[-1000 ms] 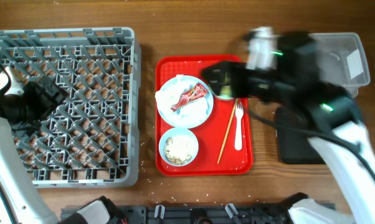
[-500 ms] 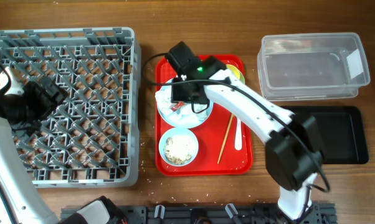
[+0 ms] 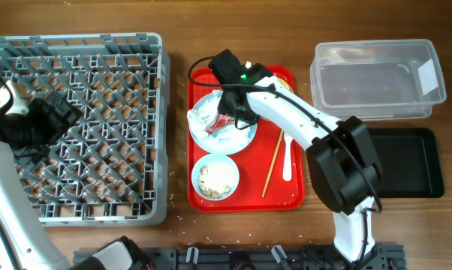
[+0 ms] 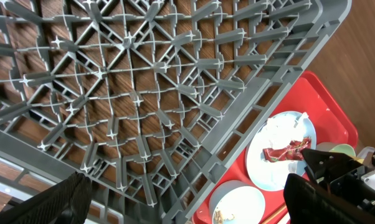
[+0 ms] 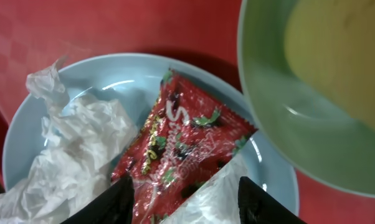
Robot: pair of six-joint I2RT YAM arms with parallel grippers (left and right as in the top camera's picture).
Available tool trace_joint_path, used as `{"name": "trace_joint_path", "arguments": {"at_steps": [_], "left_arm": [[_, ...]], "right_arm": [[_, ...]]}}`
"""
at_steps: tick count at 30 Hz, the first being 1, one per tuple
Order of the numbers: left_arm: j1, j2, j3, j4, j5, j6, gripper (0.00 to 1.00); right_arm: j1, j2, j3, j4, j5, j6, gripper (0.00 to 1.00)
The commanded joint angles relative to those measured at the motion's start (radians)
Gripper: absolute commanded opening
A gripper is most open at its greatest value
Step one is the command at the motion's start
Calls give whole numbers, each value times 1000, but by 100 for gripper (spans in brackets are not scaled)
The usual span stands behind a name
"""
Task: Sort waste into correct bins and load items into the dishwasher rack
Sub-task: 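Reach the right gripper to the plate and grasp the red wrapper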
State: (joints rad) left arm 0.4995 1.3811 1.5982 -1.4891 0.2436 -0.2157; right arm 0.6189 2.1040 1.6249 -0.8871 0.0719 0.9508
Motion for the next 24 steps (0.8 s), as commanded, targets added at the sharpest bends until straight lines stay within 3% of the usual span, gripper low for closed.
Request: {"name": "trace_joint_path", "arguments": {"at_steps": [1, 15, 21, 24], "left_arm": [[5, -11, 12, 0, 1, -5, 100], [5, -10, 12, 0, 1, -5, 100], [5, -10, 12, 0, 1, -6, 100], [5, -10, 12, 0, 1, -6, 100]], "right_arm": [[0, 20, -11, 20, -76, 31, 54], [10, 51, -30, 12, -96, 71, 54], [10, 51, -31, 41, -96, 72, 34], [10, 51, -31, 40, -96, 70, 29]]}}
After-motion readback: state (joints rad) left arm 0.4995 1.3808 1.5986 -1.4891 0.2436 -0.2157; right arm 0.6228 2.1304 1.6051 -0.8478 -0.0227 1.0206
